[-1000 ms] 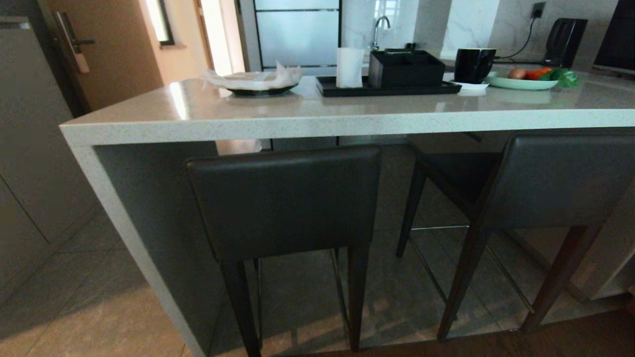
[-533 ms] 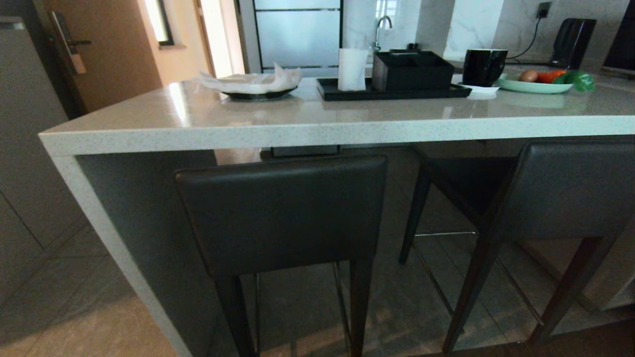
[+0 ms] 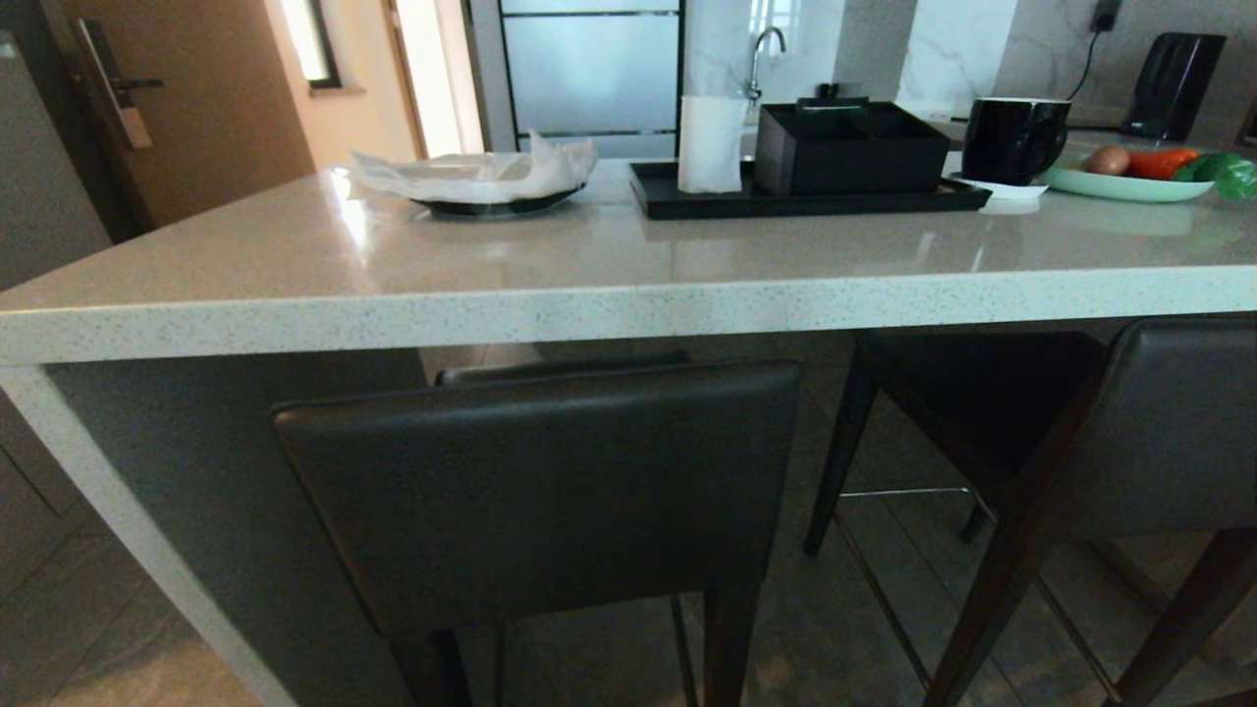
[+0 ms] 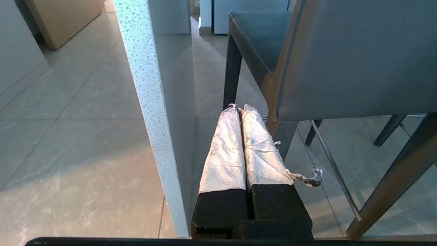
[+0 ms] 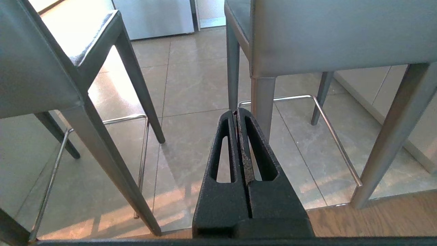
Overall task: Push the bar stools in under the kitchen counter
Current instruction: Pull the gray chair out from under the dining table
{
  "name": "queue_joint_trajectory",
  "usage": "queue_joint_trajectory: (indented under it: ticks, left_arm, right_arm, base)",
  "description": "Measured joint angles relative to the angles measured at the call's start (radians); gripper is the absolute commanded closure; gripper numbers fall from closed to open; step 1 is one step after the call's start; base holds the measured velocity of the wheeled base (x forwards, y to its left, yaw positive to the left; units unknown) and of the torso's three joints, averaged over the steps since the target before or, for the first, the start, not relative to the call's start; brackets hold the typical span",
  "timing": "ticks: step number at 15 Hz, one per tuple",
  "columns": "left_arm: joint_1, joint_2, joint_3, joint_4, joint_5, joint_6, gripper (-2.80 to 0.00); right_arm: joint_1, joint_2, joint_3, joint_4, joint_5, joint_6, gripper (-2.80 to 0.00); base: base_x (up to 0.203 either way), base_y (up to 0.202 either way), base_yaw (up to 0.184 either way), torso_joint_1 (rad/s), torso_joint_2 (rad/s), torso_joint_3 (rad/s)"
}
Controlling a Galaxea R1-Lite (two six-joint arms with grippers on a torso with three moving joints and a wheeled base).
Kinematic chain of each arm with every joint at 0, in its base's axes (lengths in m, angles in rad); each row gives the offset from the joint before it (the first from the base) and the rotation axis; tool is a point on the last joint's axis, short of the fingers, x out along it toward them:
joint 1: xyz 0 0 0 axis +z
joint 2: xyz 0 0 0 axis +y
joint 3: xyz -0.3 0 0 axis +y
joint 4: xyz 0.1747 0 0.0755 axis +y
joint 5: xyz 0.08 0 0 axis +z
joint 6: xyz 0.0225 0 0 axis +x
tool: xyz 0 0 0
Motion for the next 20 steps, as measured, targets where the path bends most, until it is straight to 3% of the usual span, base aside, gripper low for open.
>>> queue_joint_trajectory:
  ticks: [8,9,20]
  left_arm:
    - [0.0,0.0,0.0,-0.001,0.0,0.0,0.0]
    - [0.0,0.0,0.0,-0.001,0.0,0.0,-2.74]
    - [0.0,0.0,0.0,-0.001,0.0,-0.004,-2.8]
  right_arm:
    - [0.0,0.0,0.0,0.0,0.0,0.0,0.0]
    - [0.0,0.0,0.0,0.0,0.0,0.0,-2.8]
    - [0.0,0.0,0.0,0.0,0.0,0.0,-2.8]
  base:
    - [0.0,0.0,0.0,0.0,0.0,0.0]
    - [0.0,0.0,0.0,0.0,0.0,0.0]
    - [0.0,0.0,0.0,0.0,0.0,0.0]
